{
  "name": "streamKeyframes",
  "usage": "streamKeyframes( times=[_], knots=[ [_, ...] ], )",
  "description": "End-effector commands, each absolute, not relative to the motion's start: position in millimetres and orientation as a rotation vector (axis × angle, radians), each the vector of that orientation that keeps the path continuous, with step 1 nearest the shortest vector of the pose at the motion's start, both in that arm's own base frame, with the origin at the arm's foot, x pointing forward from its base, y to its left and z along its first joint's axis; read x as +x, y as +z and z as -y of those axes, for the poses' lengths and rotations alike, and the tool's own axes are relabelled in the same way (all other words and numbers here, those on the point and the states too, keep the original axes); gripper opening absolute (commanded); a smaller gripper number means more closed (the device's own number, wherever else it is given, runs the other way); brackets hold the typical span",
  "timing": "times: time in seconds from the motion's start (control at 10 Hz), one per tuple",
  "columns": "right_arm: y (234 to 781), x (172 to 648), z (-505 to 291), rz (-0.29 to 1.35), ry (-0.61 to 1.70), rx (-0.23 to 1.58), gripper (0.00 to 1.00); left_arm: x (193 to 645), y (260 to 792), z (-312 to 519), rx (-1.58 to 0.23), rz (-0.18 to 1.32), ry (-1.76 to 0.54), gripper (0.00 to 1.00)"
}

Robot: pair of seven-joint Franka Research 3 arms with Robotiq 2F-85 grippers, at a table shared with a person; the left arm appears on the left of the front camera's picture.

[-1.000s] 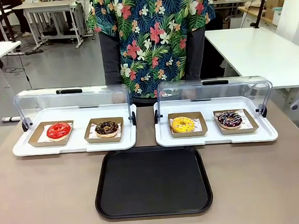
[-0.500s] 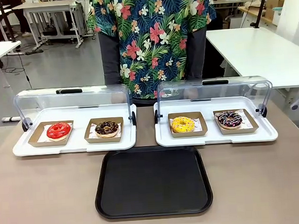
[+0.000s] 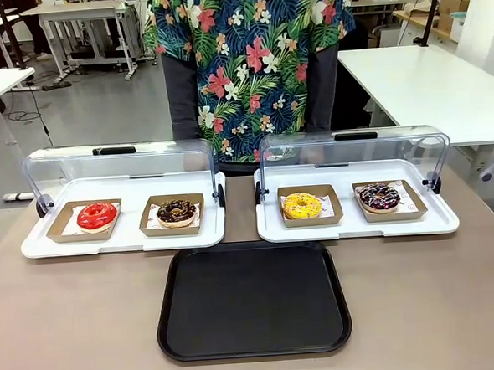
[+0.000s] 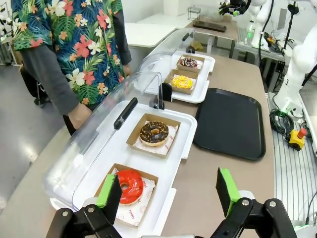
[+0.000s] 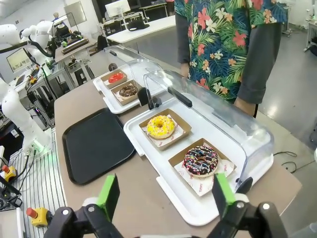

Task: Move the fourth donut from the left to the tray.
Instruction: Pick up the Paper togo box containing the Donut indicated by the person and place it on the Handle tray.

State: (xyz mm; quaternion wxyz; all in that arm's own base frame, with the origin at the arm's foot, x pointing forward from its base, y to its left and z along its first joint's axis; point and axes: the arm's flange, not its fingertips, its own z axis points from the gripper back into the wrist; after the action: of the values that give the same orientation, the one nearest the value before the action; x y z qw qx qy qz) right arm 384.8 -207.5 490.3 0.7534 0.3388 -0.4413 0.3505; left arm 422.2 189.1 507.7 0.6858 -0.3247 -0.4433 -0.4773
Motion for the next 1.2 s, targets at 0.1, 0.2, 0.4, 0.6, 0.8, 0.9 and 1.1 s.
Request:
streamKeyframes(
  times=[0.1, 0.2, 0.4, 0.6, 0.8, 0.9, 1.1],
  knots=[
    [490.2, 385.7, 207.0, 0.988, 0.772, 0.747, 1.00, 422.9, 509.3, -189.4, -0.731, 0.995, -1.074, 1.00],
    [490.2, 385.7, 207.0, 0.988, 0.772, 0.747, 1.00, 422.9, 509.3, -189.4, -0.731, 0.995, -1.074, 1.00],
    [490.2, 385.7, 207.0, 0.988, 0.772, 0.747, 1.00, 422.9, 509.3, -189.4, -0.731, 0.995, -1.074, 1.00],
    [490.2, 385.7, 207.0, 0.988, 0.772, 0.747, 1.00, 422.9, 509.3, -189.4, -0.731, 0.995, -1.074, 1.00],
    [490.2, 385.7, 207.0, 0.988, 0.772, 0.747, 1.00, 422.9, 509.3, -189.4, -0.731, 0.995, -1.074, 1.00],
    [490.2, 385.7, 207.0, 0.988, 0.772, 0.747, 1.00, 422.9, 509.3, -189.4, -0.731, 0.995, -1.074, 1.00],
    [490.2, 385.7, 207.0, 0.988, 0.772, 0.747, 1.00, 422.9, 509.3, -189.4, -0.731, 0.995, -1.074, 1.00]
  ],
)
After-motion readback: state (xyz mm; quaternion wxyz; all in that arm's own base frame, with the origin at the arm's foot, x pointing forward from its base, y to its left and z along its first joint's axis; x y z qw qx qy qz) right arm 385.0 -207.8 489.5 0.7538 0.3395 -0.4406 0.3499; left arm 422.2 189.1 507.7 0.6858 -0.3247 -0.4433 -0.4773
